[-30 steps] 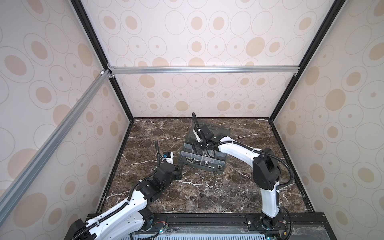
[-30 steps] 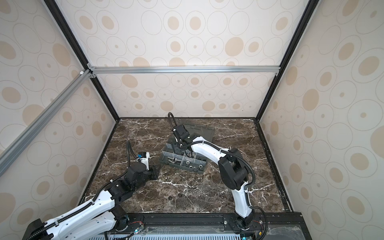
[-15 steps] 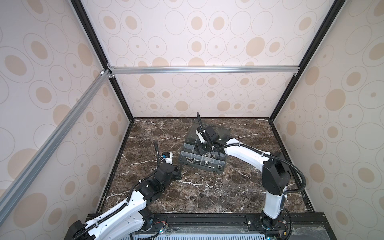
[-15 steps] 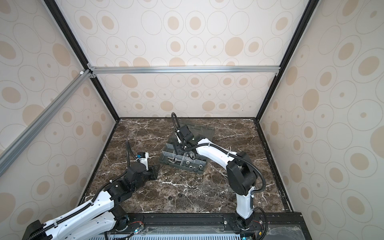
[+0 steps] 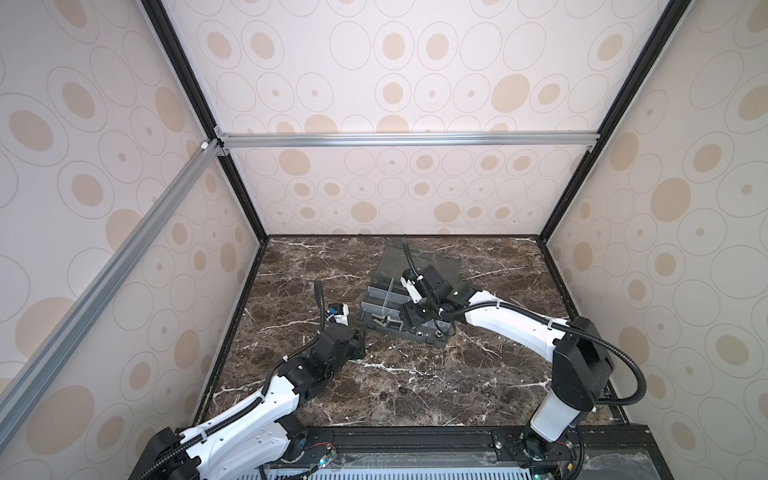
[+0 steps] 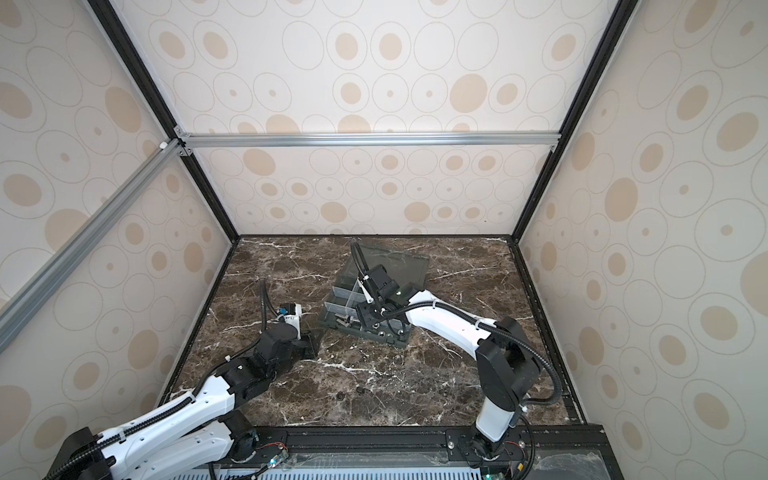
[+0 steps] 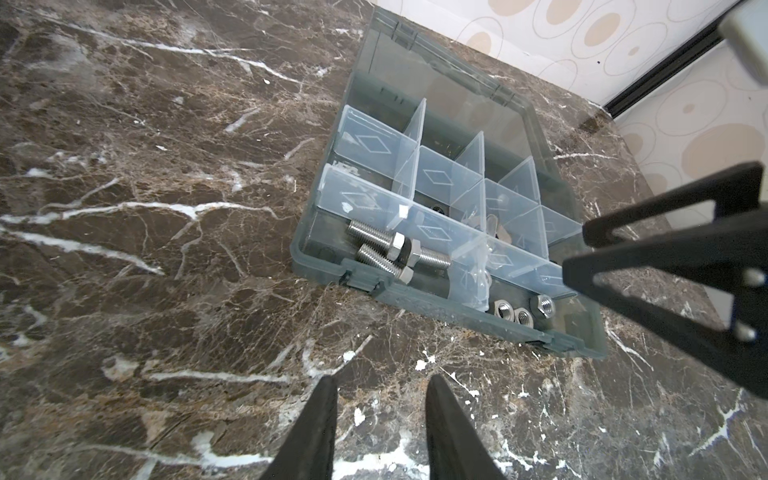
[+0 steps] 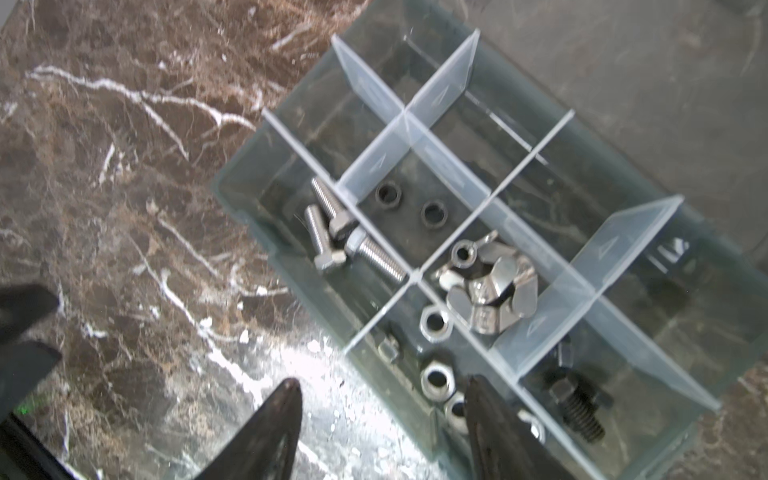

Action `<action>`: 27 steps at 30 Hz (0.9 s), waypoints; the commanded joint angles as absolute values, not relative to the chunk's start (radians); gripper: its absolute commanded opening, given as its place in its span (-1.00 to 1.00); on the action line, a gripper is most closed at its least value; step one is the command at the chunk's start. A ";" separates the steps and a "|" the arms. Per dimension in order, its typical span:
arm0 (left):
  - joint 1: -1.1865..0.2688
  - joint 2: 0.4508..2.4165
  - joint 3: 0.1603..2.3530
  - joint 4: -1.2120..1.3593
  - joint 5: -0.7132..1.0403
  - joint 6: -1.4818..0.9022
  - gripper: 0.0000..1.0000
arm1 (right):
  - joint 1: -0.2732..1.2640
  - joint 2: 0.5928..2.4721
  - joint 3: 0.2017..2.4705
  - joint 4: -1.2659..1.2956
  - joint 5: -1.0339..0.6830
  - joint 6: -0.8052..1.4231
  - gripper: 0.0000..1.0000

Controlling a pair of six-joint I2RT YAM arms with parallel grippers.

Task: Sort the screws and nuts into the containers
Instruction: 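Move the right gripper back toward the robot over the remaining black nuts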

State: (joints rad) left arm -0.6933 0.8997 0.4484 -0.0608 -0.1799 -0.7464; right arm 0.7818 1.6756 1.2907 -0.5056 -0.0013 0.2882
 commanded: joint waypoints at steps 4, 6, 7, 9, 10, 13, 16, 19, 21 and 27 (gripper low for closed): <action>-0.687 0.884 0.465 -0.026 -0.181 -0.791 -0.28 | 0.851 1.582 1.167 -0.552 -0.023 0.347 0.31; -0.686 0.870 0.452 -0.022 -0.181 -0.800 -0.29 | 0.883 1.566 1.136 -0.571 -0.024 0.367 0.31; -0.686 0.865 0.446 -0.017 -0.181 -0.805 -0.28 | 0.896 1.559 1.122 -0.575 -0.023 0.377 0.31; -0.687 0.856 0.436 -0.011 -0.179 -0.812 -0.28 | 0.933 1.545 1.092 -0.576 -0.025 0.397 0.31; -0.686 0.854 0.433 -0.010 -0.178 -0.814 -0.28 | 0.948 1.543 1.081 -0.578 -0.026 0.406 0.31; -0.686 0.857 0.431 -0.010 -0.168 -0.819 -0.28 | 0.993 1.545 1.053 -0.580 -0.032 0.433 0.30; -0.687 0.859 0.417 -0.001 -0.155 -0.826 -0.27 | 1.035 1.563 1.035 -0.578 -0.043 0.452 0.30; -0.686 0.853 0.400 0.002 -0.153 -0.837 -0.27 | 1.072 1.582 1.032 -0.591 -0.049 0.463 0.29; -0.687 0.847 0.390 0.005 -0.158 -0.844 -0.27 | 1.095 1.591 1.029 -0.593 -0.053 0.464 0.29; -0.686 0.835 0.371 0.015 -0.161 -0.856 -0.27 | 1.115 1.602 1.024 -0.597 -0.068 0.477 0.29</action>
State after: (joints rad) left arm -0.6933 0.8478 0.3710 -0.0109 -0.1547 -0.8268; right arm 1.1065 1.5894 1.0351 -0.5659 -0.0578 0.4568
